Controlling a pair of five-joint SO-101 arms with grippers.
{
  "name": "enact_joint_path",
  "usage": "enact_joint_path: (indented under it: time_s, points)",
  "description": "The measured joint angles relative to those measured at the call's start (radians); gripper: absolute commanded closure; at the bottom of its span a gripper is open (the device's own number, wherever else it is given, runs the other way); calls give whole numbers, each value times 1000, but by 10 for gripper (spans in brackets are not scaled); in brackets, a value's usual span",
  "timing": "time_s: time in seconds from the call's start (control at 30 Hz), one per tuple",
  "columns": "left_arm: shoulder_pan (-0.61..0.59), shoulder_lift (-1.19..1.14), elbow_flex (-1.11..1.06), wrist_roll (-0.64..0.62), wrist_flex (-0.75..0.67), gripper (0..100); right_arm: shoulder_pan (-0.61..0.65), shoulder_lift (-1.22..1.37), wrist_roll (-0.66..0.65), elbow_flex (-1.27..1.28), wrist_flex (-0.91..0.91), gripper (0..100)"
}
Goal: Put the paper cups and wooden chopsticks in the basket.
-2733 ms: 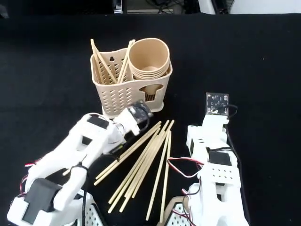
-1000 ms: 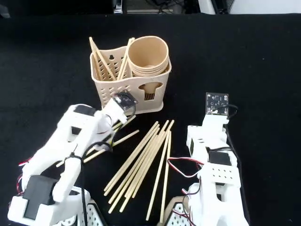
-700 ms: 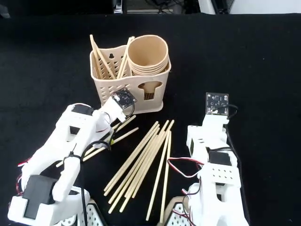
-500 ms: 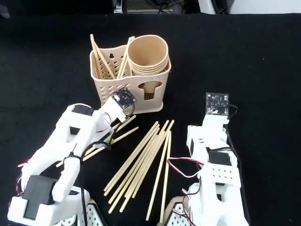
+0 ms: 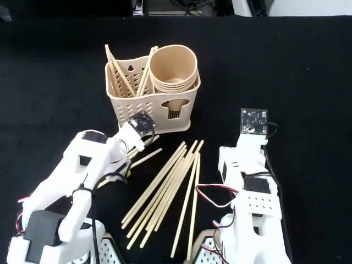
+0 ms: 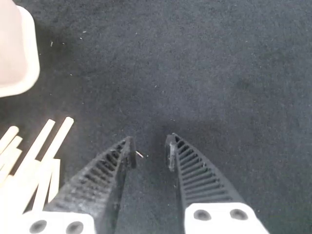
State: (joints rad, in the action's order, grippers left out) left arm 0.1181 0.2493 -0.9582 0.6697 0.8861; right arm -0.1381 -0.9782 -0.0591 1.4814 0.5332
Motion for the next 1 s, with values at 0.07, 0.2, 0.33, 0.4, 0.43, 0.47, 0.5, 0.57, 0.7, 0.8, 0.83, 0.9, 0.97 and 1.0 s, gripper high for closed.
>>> enact_joint_path:
  time_s: [0.07,0.2,0.33,0.4,0.43,0.47,0.5,0.57,0.7,0.8,0.83,0.9,0.97,1.0]
  points:
    - [6,0,-5,-2,0,890,0,0,0,0,0,874]
    - [71,0,-17,-2,29,916,0,0,0,0,0,874]
    - [172,0,-23,-9,68,920,0,0,0,0,0,874]
    - [216,-3,-23,-44,72,920,0,0,0,0,0,874]
    - [235,-3,-23,-61,75,920,0,0,0,0,0,874]
    - [253,-5,-23,-69,75,920,0,0,0,0,0,874]
    - [269,-5,-23,-75,75,920,0,0,0,0,0,874]
    - [301,-5,-25,-92,75,920,0,0,0,0,0,874]
    - [330,-5,-25,-117,75,922,0,0,0,0,0,874]
    - [331,-6,-21,-121,78,977,0,0,0,0,0,874]
    - [331,-6,-9,-123,84,966,0,0,0,0,0,874]
    - [333,-3,6,-127,91,973,0,0,0,0,0,874]
    - [333,8,9,-129,91,970,0,0,0,0,0,874]
    - [333,17,8,-129,91,970,0,0,0,0,0,874]
